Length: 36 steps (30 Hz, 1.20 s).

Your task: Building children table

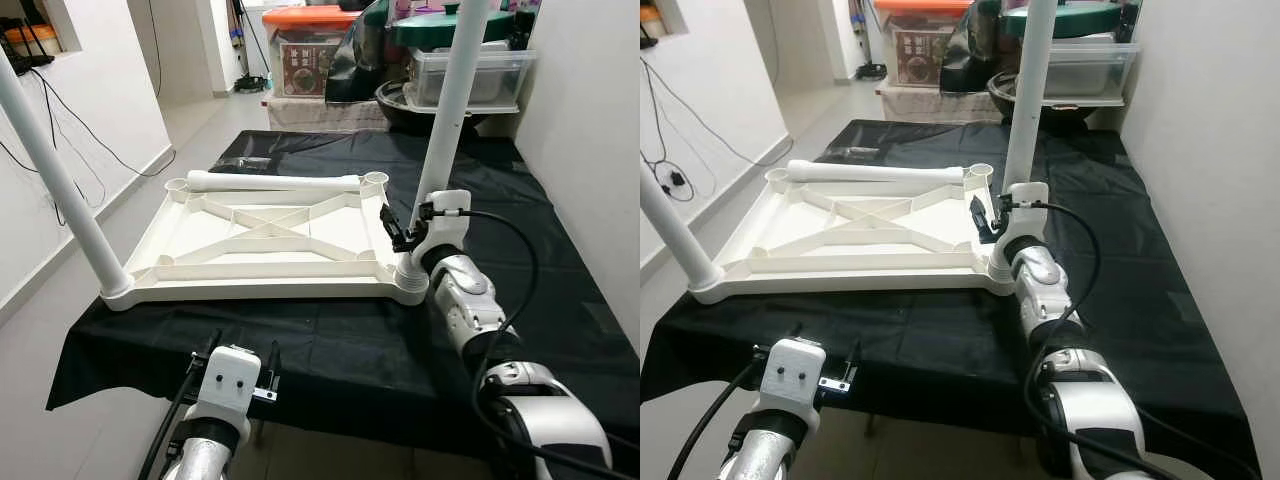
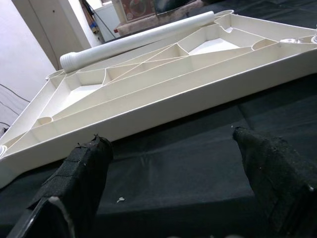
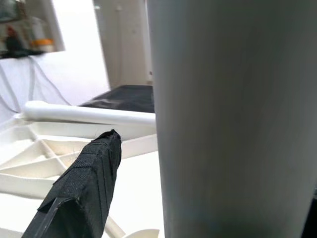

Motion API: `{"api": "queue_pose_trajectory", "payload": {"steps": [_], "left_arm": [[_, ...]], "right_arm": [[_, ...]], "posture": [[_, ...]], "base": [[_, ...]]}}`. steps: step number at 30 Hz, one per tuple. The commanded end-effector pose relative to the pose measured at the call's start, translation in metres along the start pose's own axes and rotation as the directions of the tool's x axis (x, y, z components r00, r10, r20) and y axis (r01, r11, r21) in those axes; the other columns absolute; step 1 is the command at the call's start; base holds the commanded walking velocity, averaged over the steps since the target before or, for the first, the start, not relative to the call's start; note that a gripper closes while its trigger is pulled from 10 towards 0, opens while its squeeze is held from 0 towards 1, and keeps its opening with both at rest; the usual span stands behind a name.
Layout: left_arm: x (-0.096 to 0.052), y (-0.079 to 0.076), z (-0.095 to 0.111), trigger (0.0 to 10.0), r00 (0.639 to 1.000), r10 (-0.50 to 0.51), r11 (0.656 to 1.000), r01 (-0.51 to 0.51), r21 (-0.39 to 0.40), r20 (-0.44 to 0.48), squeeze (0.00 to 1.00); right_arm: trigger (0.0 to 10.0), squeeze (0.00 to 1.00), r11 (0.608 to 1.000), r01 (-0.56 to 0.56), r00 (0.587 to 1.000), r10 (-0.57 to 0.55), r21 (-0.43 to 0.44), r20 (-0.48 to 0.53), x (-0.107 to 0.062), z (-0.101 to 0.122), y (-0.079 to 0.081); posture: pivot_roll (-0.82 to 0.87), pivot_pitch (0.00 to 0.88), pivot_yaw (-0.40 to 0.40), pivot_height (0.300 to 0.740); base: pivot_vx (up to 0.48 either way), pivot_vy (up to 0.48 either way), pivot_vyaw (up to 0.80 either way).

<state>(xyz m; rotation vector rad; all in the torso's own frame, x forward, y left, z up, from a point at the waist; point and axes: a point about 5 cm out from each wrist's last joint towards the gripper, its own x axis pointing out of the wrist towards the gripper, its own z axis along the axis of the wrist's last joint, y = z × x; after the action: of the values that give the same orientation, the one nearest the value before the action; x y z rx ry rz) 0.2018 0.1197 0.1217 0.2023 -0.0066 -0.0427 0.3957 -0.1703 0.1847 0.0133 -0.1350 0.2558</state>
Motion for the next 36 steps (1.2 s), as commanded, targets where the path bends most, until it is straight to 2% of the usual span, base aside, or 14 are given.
{"api": "queue_pose_trajectory", "payload": {"steps": [1, 7, 11, 17, 18, 19, 21, 24, 28, 31, 32, 33, 34, 36], "left_arm": [[-0.001, -0.002, -0.004, 10.0, 1.0, -0.011, 1.0, 0.011, 0.012, -0.014, 0.0], [-0.001, -0.003, -0.004, 10.0, 1.0, -0.013, 1.0, 0.013, 0.009, -0.013, 0.0], [0.0, -0.004, -0.003, 10.0, 1.0, -0.021, 1.0, 0.021, 0.017, -0.008, 0.0], [-0.001, -0.005, -0.002, 10.0, 1.0, -0.024, 0.999, 0.024, 0.022, -0.007, 0.0], [-0.001, -0.005, -0.002, 10.0, 1.0, -0.026, 0.999, 0.026, 0.022, -0.007, 0.0], [-0.001, -0.005, -0.002, 10.0, 1.0, -0.026, 0.999, 0.026, 0.022, -0.007, 0.0], [-0.002, -0.006, -0.002, 10.0, 1.0, -0.028, 0.999, 0.028, 0.022, -0.007, 0.0], [-0.003, -0.006, -0.001, 10.0, 0.999, -0.033, 0.999, 0.033, 0.025, -0.006, 0.0], [-0.004, -0.006, -0.001, 10.0, 0.999, -0.033, 0.999, 0.033, 0.026, -0.008, 0.0], [-0.004, -0.006, -0.001, 10.0, 0.999, -0.033, 0.999, 0.033, 0.028, -0.008, 0.0], [-0.004, -0.006, -0.001, 10.0, 0.999, -0.033, 0.999, 0.033, 0.028, -0.008, 0.0], [-0.005, -0.006, -0.001, 10.0, 0.999, -0.033, 0.999, 0.033, 0.028, -0.009, 0.0], [-0.005, -0.006, -0.001, 10.0, 0.999, -0.033, 0.999, 0.033, 0.028, -0.009, 0.0], [-0.005, -0.007, -0.001, 10.0, 0.999, -0.035, 0.999, 0.035, 0.028, -0.01, 0.0]], "right_arm": [[10.0, 0.0, 0.997, -0.075, 0.996, 0.076, -0.019, 0.036, 0.006, 0.011, 0.005], [10.0, 0.0, 0.985, -0.172, 0.985, 0.172, 0.009, 0.022, 0.008, 0.019, 0.001], [10.0, 0.0, 0.98, -0.198, 0.98, 0.199, -0.02, 0.014, 0.012, 0.028, -0.003], [10.0, 0.0, 0.952, -0.305, 0.952, 0.305, 0.024, -0.018, 0.014, 0.029, 0.003], [10.0, 0.0, 0.914, -0.403, 0.913, 0.405, 0.058, -0.049, 0.014, 0.026, 0.011], [10.0, 0.0, 0.914, -0.403, 0.913, 0.405, 0.058, -0.049, 0.014, 0.026, 0.011], [10.0, 0.0, 0.888, -0.455, 0.886, 0.459, 0.066, -0.063, 0.013, 0.024, 0.014], [10.0, 0.0, 0.833, -0.549, 0.827, 0.553, 0.067, -0.105, 0.01, 0.02, 0.021], [10.0, 0.0, 0.81, -0.582, 0.801, 0.586, 0.071, -0.12, 0.009, 0.018, 0.025], [10.0, 0.0, 0.766, -0.636, 0.755, 0.643, 0.092, -0.128, 0.008, 0.018, 0.029], [10.0, 0.0, 0.766, -0.636, 0.755, 0.643, 0.092, -0.128, 0.008, 0.018, 0.029], [10.0, 0.0, 0.741, -0.664, 0.729, 0.672, 0.104, -0.128, 0.007, 0.018, 0.03], [10.0, 0.0, 0.741, -0.664, 0.729, 0.672, 0.104, -0.128, 0.007, 0.018, 0.03], [10.0, 0.0, 0.689, -0.713, 0.678, 0.725, 0.128, -0.122, 0.004, 0.019, 0.032]], "posture": [[0.05, 0.0, 0.024, 0.74], [0.06, 0.0, 0.02, 0.74], [0.06, 0.0, 0.02, 0.74], [0.06, 0.0, 0.02, 0.74], [0.06, 0.0, 0.02, 0.74], [0.06, 0.0, 0.02, 0.74], [0.08, 0.0, 0.018, 0.74], [0.08, 0.0, 0.018, 0.74], [0.09, 0.0, 0.013, 0.74], [0.09, 0.0, 0.013, 0.74], [0.09, 0.0, 0.013, 0.74], [0.09, 0.0, 0.015, 0.74], [0.09, 0.0, 0.015, 0.74], [0.09, 0.0, 0.015, 0.74]], "base": [[0.0, 0.0, 0.0], [0.0, 0.0, 0.0], [0.0, 0.0, 0.0], [0.0, 0.0, 0.0], [0.0, 0.0, 0.0], [0.0, 0.0, 0.0], [0.0, 0.0, 0.0], [0.0, 0.0, 0.0], [0.0, 0.0, 0.0], [0.0, 0.0, 0.0], [0.0, 0.0, 0.0], [0.0, 0.0, 0.0], [0.0, 0.0, 0.0], [0.0, 0.0, 0.0]]}}
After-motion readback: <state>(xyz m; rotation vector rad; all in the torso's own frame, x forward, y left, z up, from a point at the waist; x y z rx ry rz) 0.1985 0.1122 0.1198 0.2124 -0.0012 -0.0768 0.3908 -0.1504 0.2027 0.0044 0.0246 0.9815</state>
